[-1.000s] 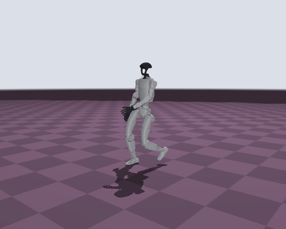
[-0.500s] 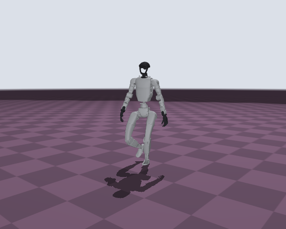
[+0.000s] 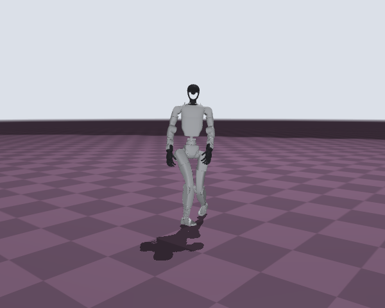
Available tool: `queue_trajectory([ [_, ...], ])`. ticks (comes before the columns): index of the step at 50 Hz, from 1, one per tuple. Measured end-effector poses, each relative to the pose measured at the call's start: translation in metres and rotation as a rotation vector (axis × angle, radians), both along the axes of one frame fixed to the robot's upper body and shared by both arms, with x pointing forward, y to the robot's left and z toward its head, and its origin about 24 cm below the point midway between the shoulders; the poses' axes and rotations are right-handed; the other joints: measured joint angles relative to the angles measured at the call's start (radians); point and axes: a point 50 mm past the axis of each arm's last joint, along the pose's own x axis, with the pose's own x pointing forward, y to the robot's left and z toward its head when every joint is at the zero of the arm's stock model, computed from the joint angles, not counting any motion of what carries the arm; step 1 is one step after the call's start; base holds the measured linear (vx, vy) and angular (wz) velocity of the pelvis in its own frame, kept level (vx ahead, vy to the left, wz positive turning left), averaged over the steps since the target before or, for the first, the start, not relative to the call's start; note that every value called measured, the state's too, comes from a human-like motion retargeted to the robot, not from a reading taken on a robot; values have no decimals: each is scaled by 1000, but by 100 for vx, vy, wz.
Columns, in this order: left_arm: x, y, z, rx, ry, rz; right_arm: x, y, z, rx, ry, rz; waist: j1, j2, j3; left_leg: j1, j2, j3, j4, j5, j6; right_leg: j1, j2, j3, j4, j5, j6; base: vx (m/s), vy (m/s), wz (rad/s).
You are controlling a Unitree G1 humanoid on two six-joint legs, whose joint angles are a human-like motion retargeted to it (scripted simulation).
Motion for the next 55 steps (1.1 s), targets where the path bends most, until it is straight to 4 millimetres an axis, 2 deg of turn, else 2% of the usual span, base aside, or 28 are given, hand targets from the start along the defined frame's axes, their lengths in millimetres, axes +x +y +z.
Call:
queue_trajectory([
  [5,-23,12,-13,22,84,29,1,6,1,4,-15,66,18,19,-24,-7,49,-10,77,173,-115,53,10,-57,-74,-9,-40,30,-13,61],
  [9,-32,18,-18,34,109,43,-1,7,1,0,-16,93,39,17,-44,-56,85,54,117,248,-146,93,-13,-98,-140,-10,-47,22,-6,69],
  [15,-39,20,-21,46,133,34,-1,3,1,-23,-11,108,64,5,-74,-184,160,235,111,183,-88,135,-80,-164,-223,-8,-27,15,-1,80],
  [21,-44,23,-24,57,160,26,14,-7,7,-44,-48,88,78,-21,-97,-274,182,405,-72,110,-18,168,-180,-217,-290,-2,8,11,1,73],
  [25,-57,25,-29,75,198,22,24,-12,12,-48,-87,70,80,-23,-103,-306,169,462,-206,110,-7,172,-225,-242,-292,-15,22,9,2,51],
  [27,-61,28,-31,86,213,20,32,-14,17,-49,-115,64,72,-36,-115,-294,141,478,-330,162,-3,172,-261,-246,-315,-13,29,10,3,43],
  [33,-81,33,-38,114,263,30,37,-14,20,-36,-150,47,69,-26,-120,-298,130,499,-394,189,5,166,-281,-250,-300,-37,35,8,3,23],
  [40,-89,36,-40,121,278,46,29,-6,15,-4,-117,38,67,-23,-121,-274,120,498,-454,218,14,179,-292,-243,-316,-38,34,4,2,8],
  [48,-88,36,-39,112,265,66,8,-2,3,6,-30,14,78,-28,-111,-235,115,491,-494,230,21,211,-296,-240,-333,-42,32,0,0,0],
  [55,-89,38,-39,105,261,85,2,-2,0,3,-9,-14,86,-34,-97,-200,112,492,-515,237,27,242,-299,-239,-347,-46,33,0,0,0],
])
